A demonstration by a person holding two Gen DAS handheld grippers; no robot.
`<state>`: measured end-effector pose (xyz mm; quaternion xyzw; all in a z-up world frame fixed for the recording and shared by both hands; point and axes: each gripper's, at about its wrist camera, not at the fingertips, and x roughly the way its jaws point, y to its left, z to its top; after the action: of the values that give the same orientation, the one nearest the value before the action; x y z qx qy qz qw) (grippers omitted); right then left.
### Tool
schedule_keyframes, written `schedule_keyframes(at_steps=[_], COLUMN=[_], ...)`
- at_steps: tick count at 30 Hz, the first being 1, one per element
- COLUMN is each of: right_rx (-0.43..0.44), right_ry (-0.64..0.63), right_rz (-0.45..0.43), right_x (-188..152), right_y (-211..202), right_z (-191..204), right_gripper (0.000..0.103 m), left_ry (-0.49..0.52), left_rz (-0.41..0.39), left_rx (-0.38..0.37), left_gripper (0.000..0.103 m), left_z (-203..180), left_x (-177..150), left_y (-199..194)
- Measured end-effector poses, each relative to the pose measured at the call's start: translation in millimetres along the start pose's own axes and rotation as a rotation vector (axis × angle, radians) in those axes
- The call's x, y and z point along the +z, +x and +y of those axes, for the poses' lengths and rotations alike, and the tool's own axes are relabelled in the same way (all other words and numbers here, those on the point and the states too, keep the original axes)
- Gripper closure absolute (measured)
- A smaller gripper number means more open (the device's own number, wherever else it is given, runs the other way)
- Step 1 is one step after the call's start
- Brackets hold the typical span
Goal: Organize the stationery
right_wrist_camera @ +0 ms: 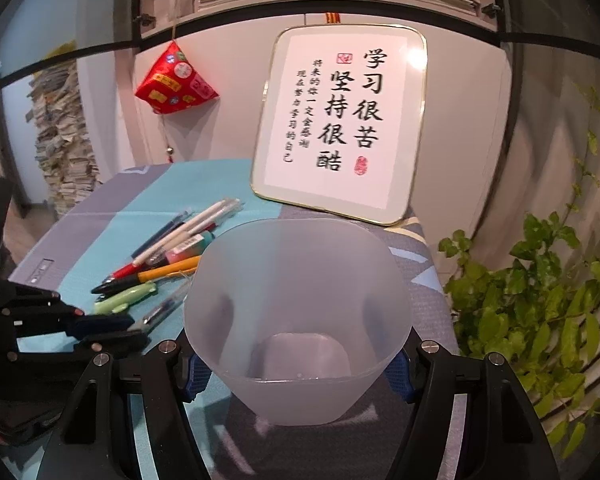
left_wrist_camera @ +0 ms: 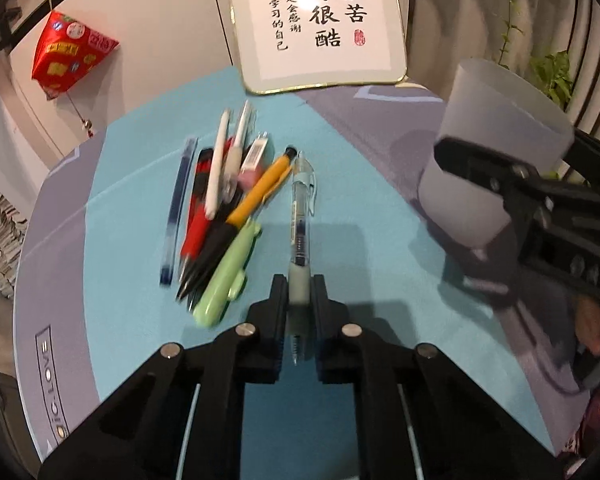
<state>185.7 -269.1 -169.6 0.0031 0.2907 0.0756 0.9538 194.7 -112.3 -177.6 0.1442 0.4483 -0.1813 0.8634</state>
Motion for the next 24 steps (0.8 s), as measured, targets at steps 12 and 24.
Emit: schedule_keyframes(at_steps=[12, 24], right_rx=[0.128, 0.158], right_ry=[-0.139, -0.085], right_rz=[0.005, 0.000], right_x=[-3, -10], right_y=[-1, -13], right_z=[29, 12], right_gripper=[0.032, 0.033], left_ry=[-0.025, 0.080], left_rz=[0.013, -0.017], left_rx=[-0.077, -0.022], left_gripper=[0.080, 0.053], left_z=[17, -7], left_x=[-42, 4], left_y=[-38, -5])
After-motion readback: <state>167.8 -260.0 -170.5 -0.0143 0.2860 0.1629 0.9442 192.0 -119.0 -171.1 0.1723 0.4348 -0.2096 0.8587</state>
